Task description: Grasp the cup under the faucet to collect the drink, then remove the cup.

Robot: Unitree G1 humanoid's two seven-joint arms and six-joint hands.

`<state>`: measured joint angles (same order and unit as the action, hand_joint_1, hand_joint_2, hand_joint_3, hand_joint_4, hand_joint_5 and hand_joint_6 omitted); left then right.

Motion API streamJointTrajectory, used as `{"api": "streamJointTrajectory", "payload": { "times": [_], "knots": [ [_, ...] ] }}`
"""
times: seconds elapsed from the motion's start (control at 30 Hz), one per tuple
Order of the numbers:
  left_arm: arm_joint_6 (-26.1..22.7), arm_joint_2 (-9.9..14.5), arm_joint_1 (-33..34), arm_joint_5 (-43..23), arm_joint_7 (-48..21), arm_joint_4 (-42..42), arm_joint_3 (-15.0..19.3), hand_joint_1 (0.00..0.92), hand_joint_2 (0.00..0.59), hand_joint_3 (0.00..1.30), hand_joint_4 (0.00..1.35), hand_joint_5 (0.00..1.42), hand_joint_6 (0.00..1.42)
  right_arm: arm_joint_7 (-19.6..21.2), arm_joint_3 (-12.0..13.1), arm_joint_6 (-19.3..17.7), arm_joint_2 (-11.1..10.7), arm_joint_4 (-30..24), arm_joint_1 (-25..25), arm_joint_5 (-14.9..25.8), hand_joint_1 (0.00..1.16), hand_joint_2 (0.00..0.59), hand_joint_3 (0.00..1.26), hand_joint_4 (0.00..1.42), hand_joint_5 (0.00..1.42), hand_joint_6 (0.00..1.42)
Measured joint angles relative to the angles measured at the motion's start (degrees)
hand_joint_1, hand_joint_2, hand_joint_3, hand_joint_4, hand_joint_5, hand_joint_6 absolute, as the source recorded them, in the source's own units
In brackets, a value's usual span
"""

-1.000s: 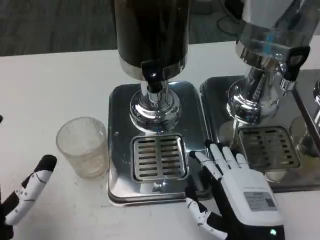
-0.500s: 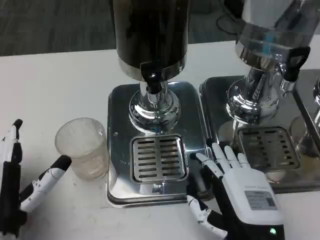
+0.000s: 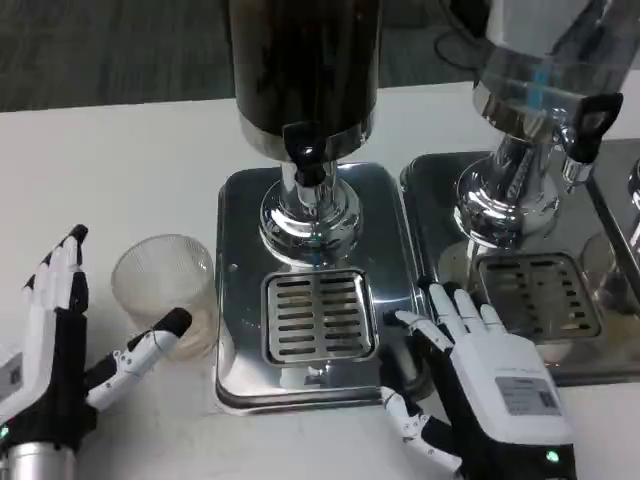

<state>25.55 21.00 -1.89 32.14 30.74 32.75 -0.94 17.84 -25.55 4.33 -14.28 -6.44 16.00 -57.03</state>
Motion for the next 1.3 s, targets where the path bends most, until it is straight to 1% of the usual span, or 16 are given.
{"api": "streamJointTrajectory", "payload": {
  "times": [0.07, 0.2, 0.4, 0.6, 0.8, 0.87, 1.07, 1.2, 1.3],
  "knots": [
    [0.0, -0.5, 0.6, 0.1, 0.5, 0.9, -0.8, 0.077, 0.0, 0.0, 0.0, 0.0, 0.0, 0.0, 0.0, 0.0, 0.0, 0.0, -0.1, 0.0, 0.26, 0.467, 0.27, 0.01, 0.0, 0.02],
    [0.2, -0.5, 2.2, 0.0, 0.9, 3.8, -2.3, 0.092, 0.0, 0.0, 0.0, 0.0, 0.0, 0.0, 0.0, 0.0, 0.1, 0.1, -0.8, 0.1, 0.26, 0.464, 0.27, 0.01, 0.0, 0.02],
    [0.1, 0.5, 3.7, 0.0, 1.0, 5.9, -3.5, 0.111, 0.0, 0.0, 0.0, 0.03, 0.0, 0.0, -0.7, 0.0, 0.3, 0.6, -1.7, 0.1, 0.26, 0.465, 0.29, 0.01, 0.0, 0.02],
    [-2.1, 0.2, 6.8, -0.2, 1.0, 7.4, -4.7, 0.137, 0.003, 0.0, 0.0, 0.06, 0.0, -0.1, -1.6, 0.0, 0.5, 1.3, -1.9, 0.1, 0.26, 0.466, 0.3, 0.02, 0.0, 0.02],
    [-1.8, 0.1, 8.3, -0.5, 0.6, 10.2, -5.7, 0.137, 0.0, 0.0, 0.0, 0.08, 0.0, -0.1, -1.9, 0.2, 0.5, 1.3, -1.5, -0.1, 0.26, 0.467, 0.3, 0.02, 0.0, 0.03],
    [-0.7, 0.1, 8.9, -1.0, 0.2, 11.9, -6.3, 0.136, 0.0, 0.0, 0.0, 0.09, 0.0, -0.1, -2.0, 0.5, 0.6, 1.3, -1.5, -0.2, 0.26, 0.467, 0.31, 0.02, 0.0, 0.03],
    [1.1, 0.1, 10.0, -2.3, 0.4, 14.1, -6.9, 0.138, 0.0, 0.0, 0.0, 0.17, 0.0, -0.1, -2.2, 0.6, 0.6, 1.3, -1.5, -0.2, 0.26, 0.464, 0.31, 0.02, 0.0, 0.03],
    [2.8, -0.3, 10.7, -2.7, 1.3, 15.8, -6.9, 0.152, 0.0, 0.0, 0.0, 0.22, 0.08, -0.1, -2.2, 0.9, 0.6, 1.3, -1.5, -0.2, 0.25, 0.457, 0.34, 0.02, 0.0, 0.03],
    [4.4, -0.8, 11.1, -2.9, 2.4, 16.8, -6.9, 0.18, 0.006, 0.0, 0.01, 0.28, 0.14, -0.1, -2.3, 1.0, 0.6, 1.2, -1.5, -0.2, 0.25, 0.454, 0.34, 0.02, 0.0, 0.03]
  ]
}}
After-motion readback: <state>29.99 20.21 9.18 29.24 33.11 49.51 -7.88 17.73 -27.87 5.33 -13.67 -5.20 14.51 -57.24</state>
